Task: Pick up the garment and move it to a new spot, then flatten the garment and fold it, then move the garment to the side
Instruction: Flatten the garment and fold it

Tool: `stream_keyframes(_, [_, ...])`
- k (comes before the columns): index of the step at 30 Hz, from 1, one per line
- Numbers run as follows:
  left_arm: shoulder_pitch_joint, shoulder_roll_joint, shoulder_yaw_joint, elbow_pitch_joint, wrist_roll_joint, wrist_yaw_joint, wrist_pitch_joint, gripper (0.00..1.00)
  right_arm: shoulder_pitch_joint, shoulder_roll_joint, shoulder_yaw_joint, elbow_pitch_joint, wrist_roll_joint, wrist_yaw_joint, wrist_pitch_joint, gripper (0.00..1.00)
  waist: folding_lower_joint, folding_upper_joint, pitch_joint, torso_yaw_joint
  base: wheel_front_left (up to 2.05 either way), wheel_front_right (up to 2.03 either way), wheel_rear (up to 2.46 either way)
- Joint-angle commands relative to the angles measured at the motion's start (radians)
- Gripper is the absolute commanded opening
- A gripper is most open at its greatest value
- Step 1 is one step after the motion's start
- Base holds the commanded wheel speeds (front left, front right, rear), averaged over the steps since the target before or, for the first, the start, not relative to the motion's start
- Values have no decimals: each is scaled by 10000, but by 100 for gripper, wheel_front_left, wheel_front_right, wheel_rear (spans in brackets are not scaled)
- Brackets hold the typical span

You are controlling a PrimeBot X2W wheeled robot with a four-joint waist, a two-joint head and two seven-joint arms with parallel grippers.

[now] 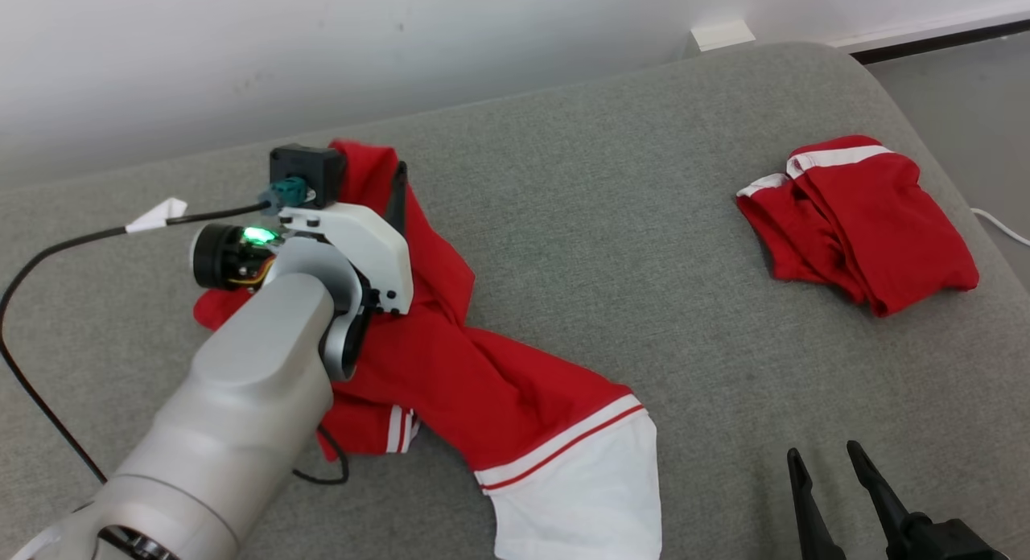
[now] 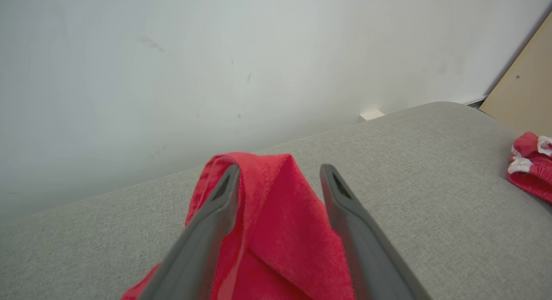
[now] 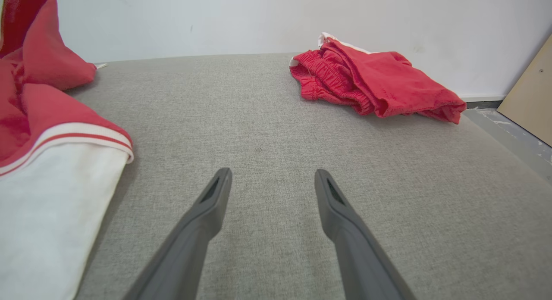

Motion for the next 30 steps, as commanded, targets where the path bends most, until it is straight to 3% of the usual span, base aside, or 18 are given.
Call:
stream_keyframes(1, [-110, -19, -11, 111, -7, -48, -43, 100, -86, 8, -53, 14, 105, -30, 9, 100, -1, 0, -29, -11, 0, 0, 0])
stream_keyframes(10, [351, -137, 98, 947, -248, -188, -377, 100, 226, 23, -297, 42, 32, -30, 9, 100, -1, 0, -489, 382, 0, 0, 0])
stream_keyframes(16, [1382, 106, 579, 619, -472, -39, -647, 100, 546, 28, -443, 46, -16, -30, 9, 100, -1, 0, -1106, 708, 0, 0, 0])
stream_keyframes(27, [5278, 814, 2308, -2893, 494, 1103, -698, 100, 1255, -132, -871, -206, -141, -30, 9, 100, -1, 0, -2260, 1227, 0, 0, 0])
stream_keyframes(30, [6088, 875, 2527, -3644, 733, 1235, -700, 100, 1333, -162, -970, -303, -147, -30, 9, 100, -1, 0, -2322, 1396, 0, 0, 0])
